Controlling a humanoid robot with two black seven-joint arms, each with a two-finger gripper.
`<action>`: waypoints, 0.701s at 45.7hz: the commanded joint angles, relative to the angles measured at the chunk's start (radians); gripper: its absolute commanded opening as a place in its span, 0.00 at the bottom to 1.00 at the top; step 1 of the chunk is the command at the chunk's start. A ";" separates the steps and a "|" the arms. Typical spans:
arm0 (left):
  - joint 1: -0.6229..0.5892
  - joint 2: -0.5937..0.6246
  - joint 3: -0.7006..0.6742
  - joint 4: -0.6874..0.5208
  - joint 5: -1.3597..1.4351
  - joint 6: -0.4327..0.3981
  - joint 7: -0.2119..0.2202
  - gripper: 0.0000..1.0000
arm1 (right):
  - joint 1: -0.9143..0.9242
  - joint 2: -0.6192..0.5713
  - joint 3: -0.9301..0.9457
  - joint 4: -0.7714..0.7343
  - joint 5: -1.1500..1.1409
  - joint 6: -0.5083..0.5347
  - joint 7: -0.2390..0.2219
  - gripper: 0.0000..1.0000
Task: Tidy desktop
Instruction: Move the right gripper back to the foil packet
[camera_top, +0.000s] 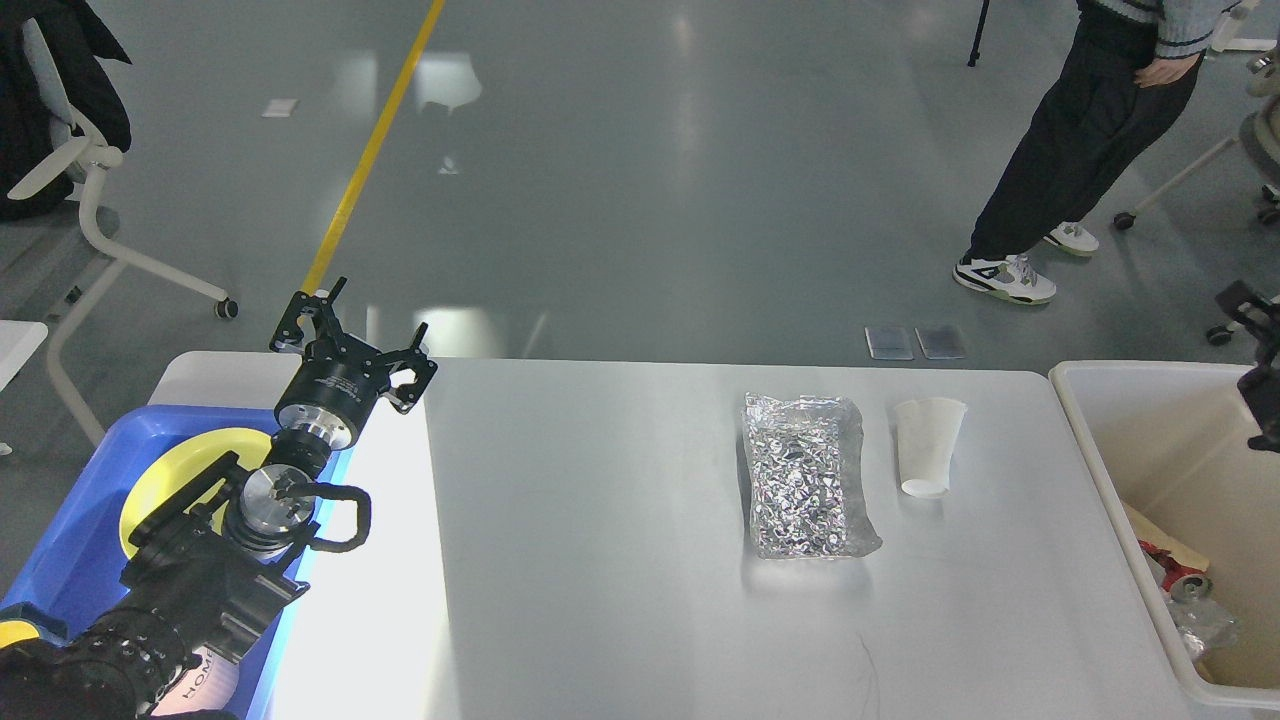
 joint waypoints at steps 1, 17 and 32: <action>0.000 0.000 0.000 0.000 0.000 0.000 0.000 0.98 | 0.221 0.005 -0.058 0.064 -0.010 0.198 0.001 1.00; 0.003 0.005 -0.002 0.000 0.000 -0.001 0.000 0.98 | 0.727 -0.049 -0.253 0.857 -0.040 0.493 -0.002 1.00; 0.005 0.005 -0.003 0.000 0.000 -0.001 0.000 0.98 | 0.916 0.049 -0.257 1.287 -0.045 0.524 -0.003 1.00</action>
